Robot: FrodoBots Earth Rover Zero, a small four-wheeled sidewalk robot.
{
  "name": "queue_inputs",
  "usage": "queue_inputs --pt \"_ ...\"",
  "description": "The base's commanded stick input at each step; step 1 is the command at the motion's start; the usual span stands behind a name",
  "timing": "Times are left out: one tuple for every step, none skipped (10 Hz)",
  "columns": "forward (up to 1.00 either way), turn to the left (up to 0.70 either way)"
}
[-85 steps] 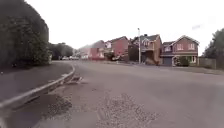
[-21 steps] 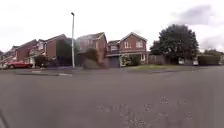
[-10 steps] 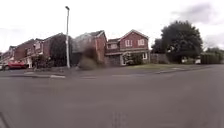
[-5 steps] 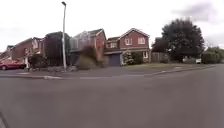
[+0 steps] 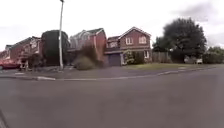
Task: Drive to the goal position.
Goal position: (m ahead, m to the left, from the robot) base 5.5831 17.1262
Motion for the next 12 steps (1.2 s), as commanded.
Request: queue_inputs --pt "0.98 0.0" --pt "0.98 0.0" --pt "0.98 0.0" --pt "0.98 0.0" --pt "0.98 0.0" --pt "0.98 0.0" --pt "0.98 0.0" --pt "0.98 0.0" --pt "0.98 0.0" --pt "0.98 0.0" --pt "0.98 0.0" --pt "0.98 0.0"
